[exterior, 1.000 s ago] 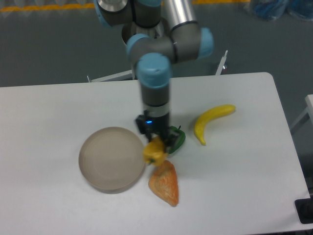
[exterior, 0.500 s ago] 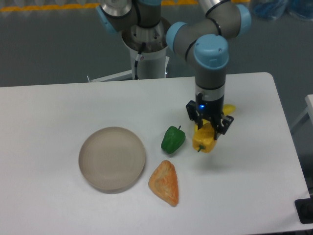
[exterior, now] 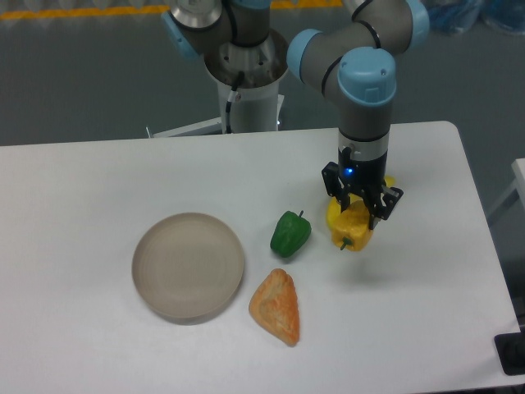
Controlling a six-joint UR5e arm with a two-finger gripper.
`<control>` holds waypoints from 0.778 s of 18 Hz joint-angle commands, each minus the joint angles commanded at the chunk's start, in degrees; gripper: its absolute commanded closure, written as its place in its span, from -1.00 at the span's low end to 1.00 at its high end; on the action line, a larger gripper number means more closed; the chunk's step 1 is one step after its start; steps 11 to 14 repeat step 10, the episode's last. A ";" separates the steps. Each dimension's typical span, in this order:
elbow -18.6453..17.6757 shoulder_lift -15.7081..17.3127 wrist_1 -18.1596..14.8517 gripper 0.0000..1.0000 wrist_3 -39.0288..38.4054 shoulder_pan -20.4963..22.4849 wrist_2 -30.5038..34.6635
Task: Pick up the yellow pepper from the plate
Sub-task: 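Lift the yellow pepper off the plate and carry it toward the banana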
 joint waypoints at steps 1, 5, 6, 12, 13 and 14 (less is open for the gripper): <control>0.00 0.00 0.09 0.26 0.00 0.00 -0.09; 0.26 0.00 0.09 0.26 0.00 0.00 -0.09; 0.35 0.00 0.09 0.26 0.00 0.00 -0.09; 0.35 0.00 0.09 0.26 -0.09 0.00 -0.09; 0.35 0.00 0.09 0.26 -0.09 0.00 -0.09; 0.35 0.00 0.09 0.26 -0.09 0.00 -0.09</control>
